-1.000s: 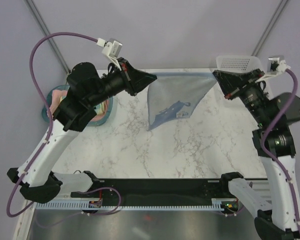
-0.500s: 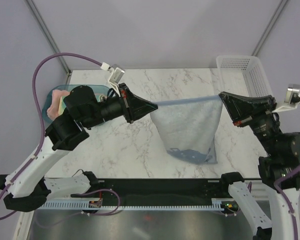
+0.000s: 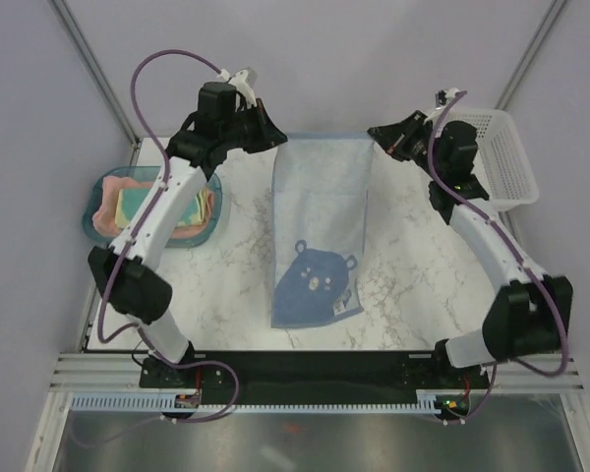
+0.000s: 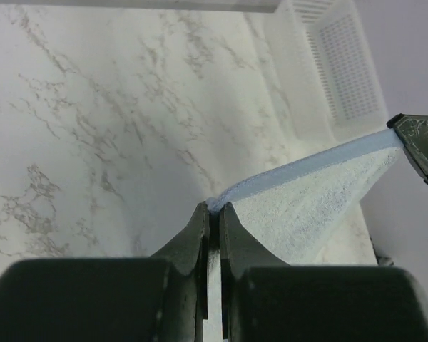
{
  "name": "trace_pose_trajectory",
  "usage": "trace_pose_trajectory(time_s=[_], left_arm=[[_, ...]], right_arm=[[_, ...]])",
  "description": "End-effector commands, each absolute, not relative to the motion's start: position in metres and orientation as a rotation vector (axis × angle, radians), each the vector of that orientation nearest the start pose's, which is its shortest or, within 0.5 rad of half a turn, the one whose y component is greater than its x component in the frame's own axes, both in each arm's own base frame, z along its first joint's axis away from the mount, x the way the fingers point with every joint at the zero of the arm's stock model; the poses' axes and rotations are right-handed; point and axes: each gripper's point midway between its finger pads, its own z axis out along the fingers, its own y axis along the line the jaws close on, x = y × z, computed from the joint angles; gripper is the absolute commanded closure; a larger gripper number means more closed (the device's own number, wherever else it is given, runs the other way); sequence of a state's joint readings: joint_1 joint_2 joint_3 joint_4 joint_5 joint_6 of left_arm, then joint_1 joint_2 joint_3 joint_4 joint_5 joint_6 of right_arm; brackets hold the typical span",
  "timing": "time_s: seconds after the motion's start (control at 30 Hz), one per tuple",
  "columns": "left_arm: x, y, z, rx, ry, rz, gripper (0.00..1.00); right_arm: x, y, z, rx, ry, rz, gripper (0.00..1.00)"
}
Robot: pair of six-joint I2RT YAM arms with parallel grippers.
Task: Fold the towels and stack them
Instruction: Flatten out the crumpled towel, then fold the towel
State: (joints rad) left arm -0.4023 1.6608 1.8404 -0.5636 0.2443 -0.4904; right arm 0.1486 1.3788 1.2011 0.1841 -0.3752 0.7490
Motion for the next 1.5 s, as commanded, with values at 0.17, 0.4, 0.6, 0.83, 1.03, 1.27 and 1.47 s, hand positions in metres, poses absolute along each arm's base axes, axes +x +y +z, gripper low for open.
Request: trace_pose_trajectory(time_s=[0.17,0.4,0.6,0.83,1.03,1.27,1.47], left_arm=[[0.543,-0.231,0.255,0.12,2.019,-0.818,0.98],[0.588,-0.231,0.209,0.15,1.982,-0.913,0.98],[0.59,-0.233,0.207,0.202,1.968,-0.913,0.98],[0.549,-0.227,0.203,0.215,2.012,-0.921,0.98],[0.504,-0.219,0.199,0.248,2.045,-0.913,0.98],[0.456,-0.229,0.18,0.298,2.095,-0.926,0.98],[0.42,-0.246,0.17,0.346,2.127,-0.942,0.98]], right_arm=[[0.544,0.2,0.277,0.068,1.585,1.143,1.0],[0.597,0.214,0.226,-0.078,1.586,1.112,1.0],[0.602,0.221,0.208,-0.169,1.61,1.107,1.0],[0.558,0.218,0.21,-0.237,1.675,1.098,1.0],[0.515,0.2,0.198,-0.286,1.772,0.959,1.0],[0.473,0.189,0.18,-0.27,1.84,0.929,1.0],[0.433,0.188,0.175,-0.218,1.845,0.987,1.0]])
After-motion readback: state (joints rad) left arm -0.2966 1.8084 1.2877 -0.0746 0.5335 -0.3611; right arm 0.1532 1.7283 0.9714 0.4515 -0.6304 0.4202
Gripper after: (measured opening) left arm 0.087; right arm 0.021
